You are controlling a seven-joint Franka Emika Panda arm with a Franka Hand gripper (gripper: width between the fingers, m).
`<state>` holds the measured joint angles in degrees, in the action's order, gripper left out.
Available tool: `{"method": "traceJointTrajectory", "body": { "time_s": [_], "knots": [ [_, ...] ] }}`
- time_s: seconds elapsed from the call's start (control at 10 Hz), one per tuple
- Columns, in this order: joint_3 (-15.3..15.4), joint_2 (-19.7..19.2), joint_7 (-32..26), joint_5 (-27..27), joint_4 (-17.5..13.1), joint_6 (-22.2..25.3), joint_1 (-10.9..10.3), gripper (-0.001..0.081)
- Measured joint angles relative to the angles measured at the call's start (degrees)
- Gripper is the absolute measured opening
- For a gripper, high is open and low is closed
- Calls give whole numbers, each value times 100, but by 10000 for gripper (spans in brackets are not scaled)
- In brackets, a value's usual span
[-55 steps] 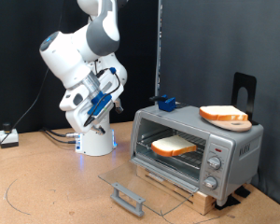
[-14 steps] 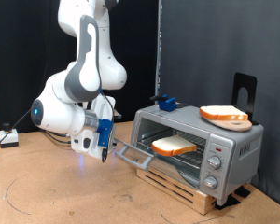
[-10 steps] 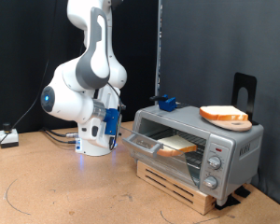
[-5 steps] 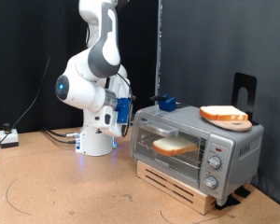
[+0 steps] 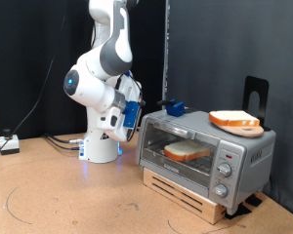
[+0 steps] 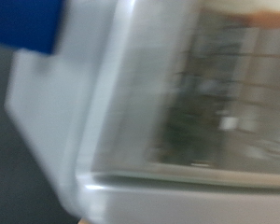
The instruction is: Make a piece of toast with the oven
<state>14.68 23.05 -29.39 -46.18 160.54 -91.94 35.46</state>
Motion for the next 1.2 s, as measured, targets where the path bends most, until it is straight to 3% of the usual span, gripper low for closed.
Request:
{"method": "traceJointTrajectory", "body": {
  "time_s": [0.2,0.4,0.6,0.8,1.2],
  "knots": [
    [-55,-326,318,27,-225,-311,242,809],
    [-141,-771,570,244,-564,-254,437,809],
    [-159,-792,506,194,-613,-9,434,809],
    [-243,-1042,660,128,-1065,411,441,809],
    [-246,-1892,1007,536,-2093,562,450,809]
  ]
}}
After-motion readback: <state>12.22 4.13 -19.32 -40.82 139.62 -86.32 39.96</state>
